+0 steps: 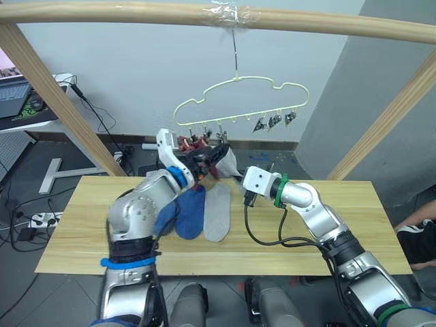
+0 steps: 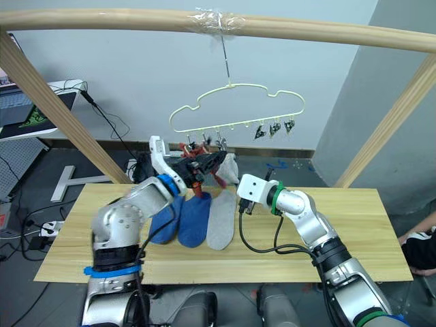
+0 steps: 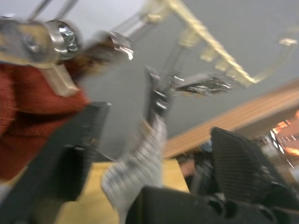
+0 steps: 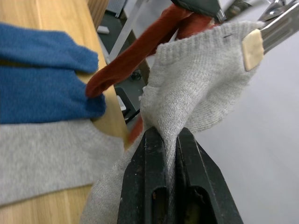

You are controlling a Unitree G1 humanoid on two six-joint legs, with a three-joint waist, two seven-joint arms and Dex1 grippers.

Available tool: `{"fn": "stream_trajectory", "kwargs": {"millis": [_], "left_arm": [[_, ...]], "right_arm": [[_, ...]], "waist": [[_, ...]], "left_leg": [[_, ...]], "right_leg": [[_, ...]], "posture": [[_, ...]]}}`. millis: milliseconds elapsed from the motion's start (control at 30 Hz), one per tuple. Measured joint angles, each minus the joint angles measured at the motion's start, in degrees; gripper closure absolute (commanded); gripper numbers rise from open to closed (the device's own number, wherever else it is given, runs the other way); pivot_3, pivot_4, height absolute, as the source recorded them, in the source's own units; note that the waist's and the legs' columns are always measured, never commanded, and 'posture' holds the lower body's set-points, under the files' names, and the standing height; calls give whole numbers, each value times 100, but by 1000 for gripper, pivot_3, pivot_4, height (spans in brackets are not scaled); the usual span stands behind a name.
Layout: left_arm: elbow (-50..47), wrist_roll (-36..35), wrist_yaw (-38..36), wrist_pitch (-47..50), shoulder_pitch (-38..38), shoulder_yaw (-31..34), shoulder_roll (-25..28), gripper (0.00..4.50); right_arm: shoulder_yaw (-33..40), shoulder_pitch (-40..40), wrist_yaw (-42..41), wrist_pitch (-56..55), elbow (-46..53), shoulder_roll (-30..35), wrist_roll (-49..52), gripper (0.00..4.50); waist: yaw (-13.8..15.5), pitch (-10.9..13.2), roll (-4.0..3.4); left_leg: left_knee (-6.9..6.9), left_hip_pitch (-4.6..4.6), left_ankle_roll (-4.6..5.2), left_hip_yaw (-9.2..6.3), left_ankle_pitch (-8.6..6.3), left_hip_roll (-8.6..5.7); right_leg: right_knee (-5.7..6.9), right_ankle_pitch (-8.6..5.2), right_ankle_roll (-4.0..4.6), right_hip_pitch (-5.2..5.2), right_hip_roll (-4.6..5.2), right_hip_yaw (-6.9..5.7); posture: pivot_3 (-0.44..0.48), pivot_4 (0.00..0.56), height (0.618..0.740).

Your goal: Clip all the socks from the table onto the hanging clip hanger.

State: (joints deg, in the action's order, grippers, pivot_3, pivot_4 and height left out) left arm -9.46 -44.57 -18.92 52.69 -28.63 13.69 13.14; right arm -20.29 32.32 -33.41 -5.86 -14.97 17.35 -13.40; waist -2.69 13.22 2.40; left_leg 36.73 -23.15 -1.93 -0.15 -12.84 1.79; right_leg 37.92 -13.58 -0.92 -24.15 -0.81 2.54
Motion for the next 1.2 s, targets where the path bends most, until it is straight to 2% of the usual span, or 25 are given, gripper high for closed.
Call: {"fn": "stream_trajectory", "kwargs": {"millis": [33,133,267,500,633,733,800,900,1100,1200], "left_arm": [[-114,-80,-33,82,71,37,89,29],[-357,-285,-50,284,317,89,257,0],[-697,-627,20,533,517,187,383,0],[-1277,-699,-211,548,683,217,1196,0],[-1492,-489,-479,287,762,66,1631,0],[-1595,-430,-582,134,794,67,1762,0],[-1588,-418,-654,40,862,68,1803,0],[-1498,-360,-698,-94,828,66,1816,0],[-1243,-235,-775,-316,626,-11,1809,0],[-1216,-171,-859,-403,590,-129,1805,0]], "right_arm": [[27,-1,-2,53,0,-37,44,4500],[111,-22,-23,223,5,-164,177,3789],[174,-111,-140,547,148,-337,476,2517],[653,-569,-78,1749,834,-605,1137,93],[1075,-914,353,2611,1559,-860,1473,39],[1362,-1027,658,3215,2088,-1103,1760,39],[1502,-1035,891,3456,2400,-1244,1909,404],[1714,-912,1290,3640,2519,-1471,1963,1308],[1797,-543,1697,3535,2353,-1512,1912,1308],[1900,-398,1884,3448,2108,-1550,1920,1977]], "waist": [[4,0,0],[33,1,-1],[79,1,-1],[113,4,-6],[131,6,-8],[136,9,-15],[134,12,-19],[133,15,-22],[119,16,-23],[122,16,-23]], "left_leg": [[0,0,0,-3,0,1],[1,0,0,-5,0,1],[3,-2,0,-6,0,-1],[3,-13,0,-66,1,-2],[2,-22,-1,-71,1,0],[1,-28,-1,-74,0,1],[1,-29,-1,-76,0,2],[2,-30,0,-77,1,0],[-2,-37,0,-74,0,-4],[-1,-70,0,-76,1,-4]], "right_leg": [[0,0,0,0,0,0],[-1,-1,1,1,1,0],[-2,-1,1,1,5,1],[-2,-4,7,1,12,-6],[-4,-8,13,-6,13,-10],[-5,-8,14,-12,14,-12],[-6,-9,15,-13,14,-14],[-7,-9,15,-13,14,-16],[-19,-9,15,-15,10,-16],[-19,-8,14,-43,11,-18]], "posture": [[17,207,740],[29,206,740],[43,208,740],[75,215,740],[82,217,740],[80,220,740],[71,219,740],[66,218,740],[57,214,740],[59,213,740]]}}
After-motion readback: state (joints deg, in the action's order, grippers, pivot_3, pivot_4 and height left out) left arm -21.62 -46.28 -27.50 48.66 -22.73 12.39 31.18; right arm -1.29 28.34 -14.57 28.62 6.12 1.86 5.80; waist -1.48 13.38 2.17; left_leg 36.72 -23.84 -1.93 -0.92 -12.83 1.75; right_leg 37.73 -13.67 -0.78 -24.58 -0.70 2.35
